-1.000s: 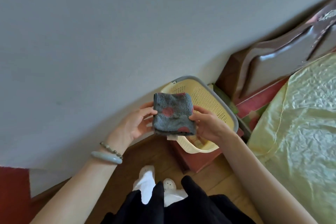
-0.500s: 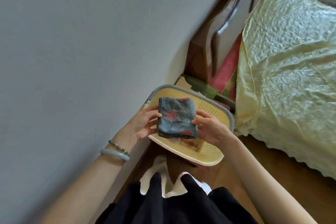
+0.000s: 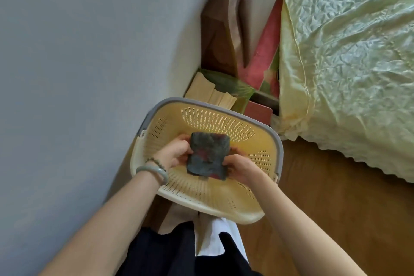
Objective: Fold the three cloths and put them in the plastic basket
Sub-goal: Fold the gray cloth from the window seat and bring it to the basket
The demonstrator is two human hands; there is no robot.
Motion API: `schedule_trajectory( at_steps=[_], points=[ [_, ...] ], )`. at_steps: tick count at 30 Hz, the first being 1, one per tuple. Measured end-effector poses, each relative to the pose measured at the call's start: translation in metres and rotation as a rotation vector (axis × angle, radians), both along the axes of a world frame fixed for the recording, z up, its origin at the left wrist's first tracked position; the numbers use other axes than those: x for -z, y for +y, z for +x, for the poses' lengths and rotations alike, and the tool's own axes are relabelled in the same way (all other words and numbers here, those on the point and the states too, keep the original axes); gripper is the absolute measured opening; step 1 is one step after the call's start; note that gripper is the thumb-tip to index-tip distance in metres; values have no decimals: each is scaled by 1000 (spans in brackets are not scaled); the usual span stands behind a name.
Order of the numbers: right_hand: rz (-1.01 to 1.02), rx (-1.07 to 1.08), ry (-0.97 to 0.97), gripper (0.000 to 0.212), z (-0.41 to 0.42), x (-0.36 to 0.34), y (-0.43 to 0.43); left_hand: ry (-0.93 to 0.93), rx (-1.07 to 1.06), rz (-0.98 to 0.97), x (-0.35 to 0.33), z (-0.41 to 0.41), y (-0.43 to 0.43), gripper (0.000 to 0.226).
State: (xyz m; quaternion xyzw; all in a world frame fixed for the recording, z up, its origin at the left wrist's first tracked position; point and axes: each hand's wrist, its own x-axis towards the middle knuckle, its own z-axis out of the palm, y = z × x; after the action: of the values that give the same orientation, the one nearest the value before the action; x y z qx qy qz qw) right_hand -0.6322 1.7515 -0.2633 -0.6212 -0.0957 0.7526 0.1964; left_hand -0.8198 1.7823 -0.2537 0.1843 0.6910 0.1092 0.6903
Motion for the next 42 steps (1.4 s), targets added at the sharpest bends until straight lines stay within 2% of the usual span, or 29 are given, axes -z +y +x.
schedule_trajectory(
  at_steps=[3,7,11,14,19,26,31,33,35,39,42],
  points=[
    [-36,24,-92,42,-6,40,5,126,116,17,39,11,11,44],
    [-88,41,-201,44,-17,87,3,127,154,85,94,10,15,30],
    [-100,-27,-333,46,-24,122,7,215,218,35,137,6,18,36],
    [-86,-54,-380,48,-27,138,8,236,241,73,163,4,21,36],
    [-79,-115,-403,51,-26,158,6,240,214,82,188,0,20,40],
    [-33,-197,-467,42,-30,182,1,241,202,66,212,-10,9,42],
    [43,-231,-599,45,-32,186,-5,306,193,82,220,-7,2,34],
    [200,-360,-745,66,-31,184,-11,382,199,118,219,-7,0,38],
    [385,-635,-901,87,-31,179,-18,406,179,161,212,-7,1,44],
    [589,-1147,-1034,83,-33,170,-21,355,271,206,188,-4,-1,46],
    [593,-1362,-1035,75,-32,174,-22,356,583,262,181,1,-11,68]
  ],
)
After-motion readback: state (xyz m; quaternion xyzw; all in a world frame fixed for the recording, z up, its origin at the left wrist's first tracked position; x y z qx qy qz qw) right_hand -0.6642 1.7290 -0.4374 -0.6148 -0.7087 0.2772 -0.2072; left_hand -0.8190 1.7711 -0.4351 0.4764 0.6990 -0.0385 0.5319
